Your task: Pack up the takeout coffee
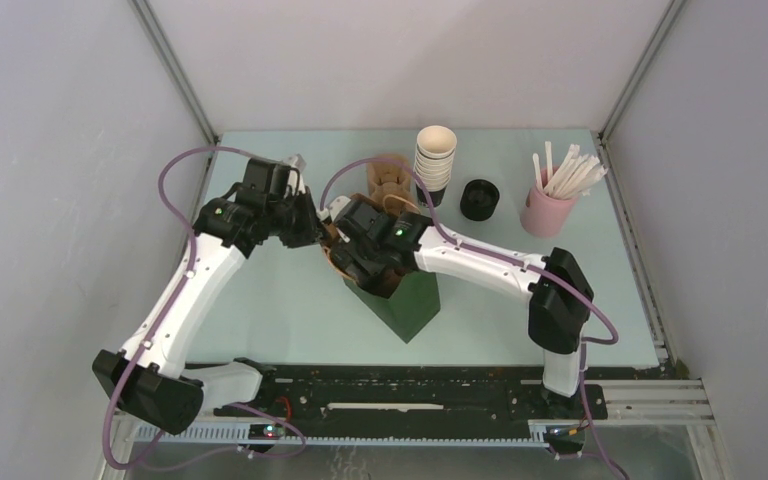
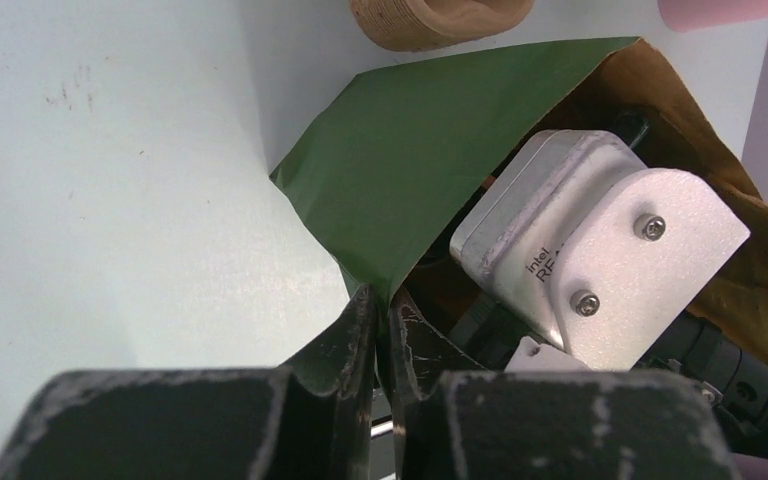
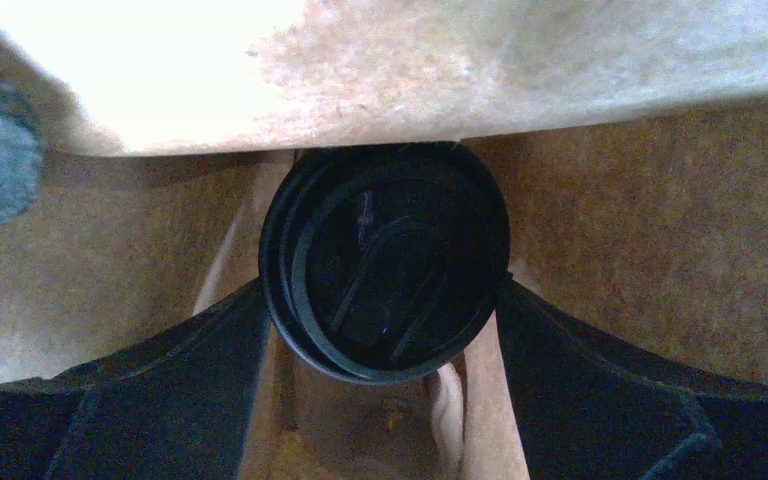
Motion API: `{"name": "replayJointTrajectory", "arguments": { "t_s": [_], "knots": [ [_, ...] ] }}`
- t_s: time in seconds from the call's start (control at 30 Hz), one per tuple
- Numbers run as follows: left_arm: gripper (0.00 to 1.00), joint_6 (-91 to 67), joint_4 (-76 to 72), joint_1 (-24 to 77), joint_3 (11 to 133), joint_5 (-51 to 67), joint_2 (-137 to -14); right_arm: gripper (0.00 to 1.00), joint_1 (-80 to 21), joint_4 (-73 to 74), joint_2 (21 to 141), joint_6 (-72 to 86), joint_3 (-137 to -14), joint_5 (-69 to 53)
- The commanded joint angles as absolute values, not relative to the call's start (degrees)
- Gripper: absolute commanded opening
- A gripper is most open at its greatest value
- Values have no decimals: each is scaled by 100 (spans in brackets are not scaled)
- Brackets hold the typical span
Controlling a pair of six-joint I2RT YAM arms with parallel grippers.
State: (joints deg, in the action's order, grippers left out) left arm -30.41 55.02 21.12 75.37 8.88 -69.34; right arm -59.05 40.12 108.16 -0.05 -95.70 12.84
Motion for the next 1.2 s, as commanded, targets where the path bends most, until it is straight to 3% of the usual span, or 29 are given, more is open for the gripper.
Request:
{"name": "replayJointTrajectory", "arguments": {
  "t_s": [0.0,0.3,0.9,1.17],
  "knots": [
    [13,-2965,5692,2197,7746,1185,-6911,90,-5915,4111,10458,158,-9835,1133],
    [17,-3011,5680,2206,7738,1219,-6865,96,-5993,3965,10313,83,-9831,1206],
    [17,-3072,5748,2224,7691,1165,-6869,93,-6111,3736,9657,10,-9651,1334],
    [22,-3067,5807,2224,7699,1154,-6860,93,-6128,3724,9211,9,-9822,1324]
  ]
}}
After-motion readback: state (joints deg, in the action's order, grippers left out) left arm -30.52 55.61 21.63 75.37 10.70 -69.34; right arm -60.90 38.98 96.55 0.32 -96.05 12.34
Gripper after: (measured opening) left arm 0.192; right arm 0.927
